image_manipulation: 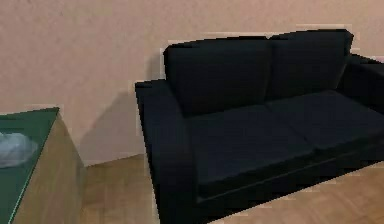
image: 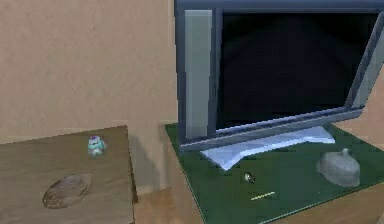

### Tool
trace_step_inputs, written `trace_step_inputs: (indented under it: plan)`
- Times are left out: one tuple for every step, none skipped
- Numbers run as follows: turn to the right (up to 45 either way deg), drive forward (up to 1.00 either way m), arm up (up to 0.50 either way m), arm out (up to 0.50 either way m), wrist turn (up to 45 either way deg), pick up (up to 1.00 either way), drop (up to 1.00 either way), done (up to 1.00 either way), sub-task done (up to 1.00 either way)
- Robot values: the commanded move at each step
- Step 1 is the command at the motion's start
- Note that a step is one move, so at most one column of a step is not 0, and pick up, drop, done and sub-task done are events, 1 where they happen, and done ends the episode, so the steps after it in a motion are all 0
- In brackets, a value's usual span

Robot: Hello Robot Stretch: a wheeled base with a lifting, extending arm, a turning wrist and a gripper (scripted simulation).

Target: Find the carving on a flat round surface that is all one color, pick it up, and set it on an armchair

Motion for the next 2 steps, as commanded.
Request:
trace_step_inputs:
  plan:
    - [-45.0, 0.0, 0.0, 0.0, 0.0, 0.0, 0.0, 0.0, 0.0]
    - [-45.0, 0.0, 0.0, 0.0, 0.0, 0.0, 0.0, 0.0, 0.0]
